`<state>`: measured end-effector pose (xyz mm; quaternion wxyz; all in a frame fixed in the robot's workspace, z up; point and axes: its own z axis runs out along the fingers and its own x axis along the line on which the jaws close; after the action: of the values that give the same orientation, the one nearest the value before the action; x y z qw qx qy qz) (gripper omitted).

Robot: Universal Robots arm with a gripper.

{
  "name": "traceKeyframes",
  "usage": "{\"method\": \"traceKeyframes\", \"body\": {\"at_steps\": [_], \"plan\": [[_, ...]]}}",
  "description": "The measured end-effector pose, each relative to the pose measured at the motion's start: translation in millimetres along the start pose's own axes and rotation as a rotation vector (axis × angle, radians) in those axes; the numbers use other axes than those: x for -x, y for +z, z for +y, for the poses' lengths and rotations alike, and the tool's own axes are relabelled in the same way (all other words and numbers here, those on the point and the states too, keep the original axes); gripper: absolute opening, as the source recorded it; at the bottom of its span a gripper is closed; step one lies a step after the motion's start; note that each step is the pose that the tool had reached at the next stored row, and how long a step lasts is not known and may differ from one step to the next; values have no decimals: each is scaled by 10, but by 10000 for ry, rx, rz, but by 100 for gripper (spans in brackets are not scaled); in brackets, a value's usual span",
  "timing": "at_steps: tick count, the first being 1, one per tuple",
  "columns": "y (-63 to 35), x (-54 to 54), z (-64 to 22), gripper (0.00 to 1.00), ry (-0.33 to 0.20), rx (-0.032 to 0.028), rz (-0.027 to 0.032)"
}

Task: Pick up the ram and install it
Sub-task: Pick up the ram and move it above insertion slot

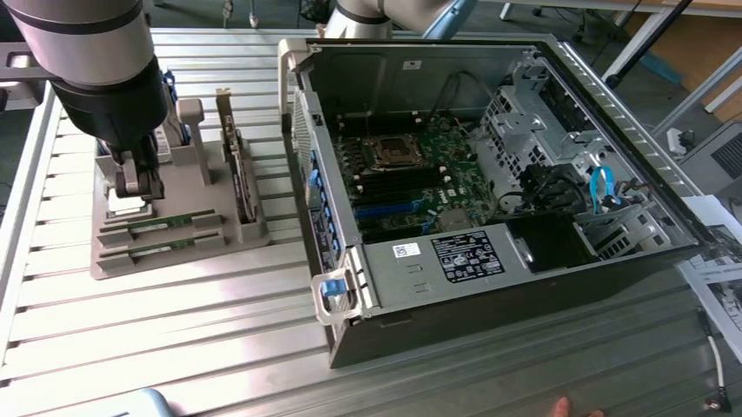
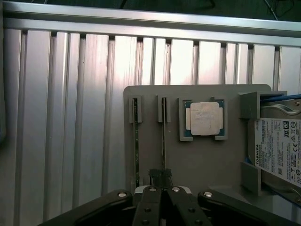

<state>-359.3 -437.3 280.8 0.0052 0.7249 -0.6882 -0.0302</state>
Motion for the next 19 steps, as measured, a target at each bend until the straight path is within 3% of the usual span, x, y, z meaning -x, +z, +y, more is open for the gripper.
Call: {"method": "traceKeyframes", "body": {"at_steps": [8,11,12,19], "plan": [[1,-1,0,11,1,-2,-2],[0,-2,0,17,1,-1,-1],[1,-2,0,24,0,-1,-1],[1,-3,0,24,0,-2,-1]]}}
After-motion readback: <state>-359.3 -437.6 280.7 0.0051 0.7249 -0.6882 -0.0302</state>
